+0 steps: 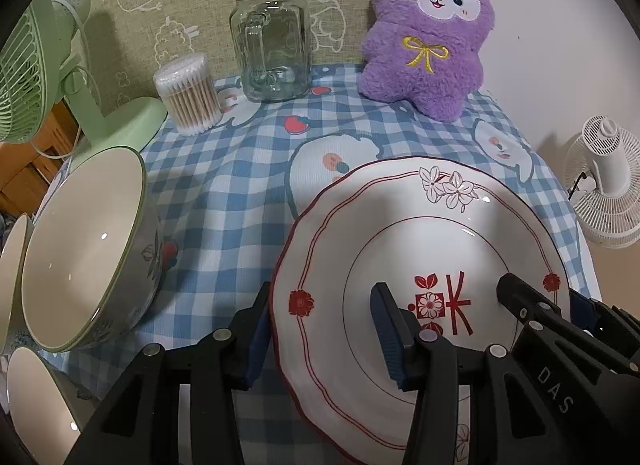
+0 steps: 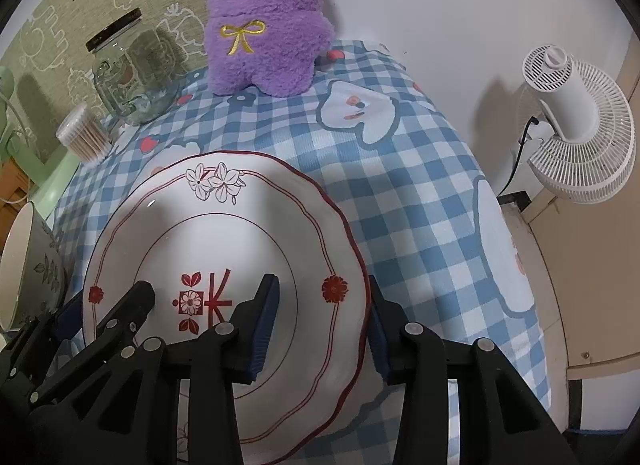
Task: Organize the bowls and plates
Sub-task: 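Grasp the red-rimmed plate's rim with both tools, then lift the red-rimmed plate with both tools and carry it toward the flowered plates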
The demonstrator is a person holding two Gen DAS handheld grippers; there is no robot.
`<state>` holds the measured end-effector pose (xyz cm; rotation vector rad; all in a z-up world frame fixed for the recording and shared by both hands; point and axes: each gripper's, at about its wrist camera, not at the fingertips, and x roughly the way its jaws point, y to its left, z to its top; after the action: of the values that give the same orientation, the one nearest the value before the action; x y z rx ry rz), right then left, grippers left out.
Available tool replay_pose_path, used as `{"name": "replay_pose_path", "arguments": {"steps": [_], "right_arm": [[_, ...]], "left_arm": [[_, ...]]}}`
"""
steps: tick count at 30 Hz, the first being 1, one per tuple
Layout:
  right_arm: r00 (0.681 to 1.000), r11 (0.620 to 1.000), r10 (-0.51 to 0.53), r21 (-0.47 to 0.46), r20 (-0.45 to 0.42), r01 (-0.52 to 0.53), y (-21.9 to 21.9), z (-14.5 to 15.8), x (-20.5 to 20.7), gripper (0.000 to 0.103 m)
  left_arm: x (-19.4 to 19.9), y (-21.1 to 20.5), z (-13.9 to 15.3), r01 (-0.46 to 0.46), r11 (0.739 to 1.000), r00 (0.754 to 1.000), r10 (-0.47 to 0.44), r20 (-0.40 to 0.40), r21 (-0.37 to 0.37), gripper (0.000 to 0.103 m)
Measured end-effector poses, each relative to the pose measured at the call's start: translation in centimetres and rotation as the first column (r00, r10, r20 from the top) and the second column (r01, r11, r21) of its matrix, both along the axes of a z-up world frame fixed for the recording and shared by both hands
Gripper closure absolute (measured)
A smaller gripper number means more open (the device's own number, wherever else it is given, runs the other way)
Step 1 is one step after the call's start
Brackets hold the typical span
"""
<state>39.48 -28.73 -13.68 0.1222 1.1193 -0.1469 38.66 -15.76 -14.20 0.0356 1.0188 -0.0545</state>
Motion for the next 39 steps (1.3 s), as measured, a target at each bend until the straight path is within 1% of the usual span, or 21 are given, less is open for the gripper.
{"name": "replay_pose_path", "arguments": {"steps": [2,3,4,5,9,16,20,22,25,31,36,39], "right_arm": [[1.0,1.0,-0.001,-0.003,0.001,0.001,0.0,0.0,0.0,0.06],[1.0,1.0,-0.002,-0.007,0.001,0.002,0.0,0.0,0.0,0.062],[1.0,1.0,-0.005,-0.01,0.002,0.005,0.0,0.1,-0.1,0.064],[1.0,1.0,-0.007,-0.006,-0.002,0.007,-0.1,0.2,-0.1,0.066],[1.0,1.0,-0.011,-0.019,-0.005,0.011,0.0,0.3,-0.2,0.066],[1.0,1.0,-0.002,-0.029,0.002,0.002,0.5,0.6,-0.7,0.066],[1.0,1.0,-0.005,-0.027,0.007,0.006,0.5,0.8,-1.2,0.067],[1.0,1.0,-0.001,-0.027,0.009,0.002,0.6,0.9,-1.5,0.067],[1.0,0.999,0.008,-0.05,0.019,-0.007,0.9,1.2,-2.0,0.067],[1.0,0.999,0.007,-0.036,0.025,-0.006,0.8,1.7,-2.6,0.068],[0.999,0.999,0.012,-0.035,0.05,-0.011,1.0,2.8,-3.3,0.068],[0.999,0.999,0.014,-0.034,0.052,-0.013,1.0,2.9,-3.6,0.068]], "left_arm": [[0.0,0.0,0.0,0.004,1.0,1.0,-0.004,0.001,0.004,0.054],[-0.1,0.0,0.0,-0.002,1.0,1.0,0.002,0.004,0.007,0.06],[-0.1,0.1,0.0,-0.015,1.0,1.0,0.015,0.009,0.013,0.063],[-0.1,0.2,0.0,-0.016,1.0,1.0,0.016,0.01,0.014,0.063],[-0.3,0.3,0.0,-0.008,1.0,1.0,0.008,0.008,0.017,0.064],[-1.2,0.8,0.3,-0.045,0.999,0.999,0.045,0.004,0.002,0.067],[-1.6,1.0,0.7,-0.045,0.999,0.999,0.045,0.007,0.006,0.069],[-1.8,1.0,0.8,-0.04,0.999,0.999,0.04,0.01,0.012,0.069],[-2.1,1.1,1.0,-0.04,0.999,0.999,0.04,0.005,0.01,0.069],[-2.9,1.2,1.4,-0.039,0.999,0.999,0.038,0.012,0.021,0.069],[-3.3,1.5,1.7,-0.049,0.999,0.999,0.049,0.002,0.007,0.069],[-3.6,1.5,1.7,-0.046,0.999,0.999,0.046,0.001,0.009,0.069]]}}
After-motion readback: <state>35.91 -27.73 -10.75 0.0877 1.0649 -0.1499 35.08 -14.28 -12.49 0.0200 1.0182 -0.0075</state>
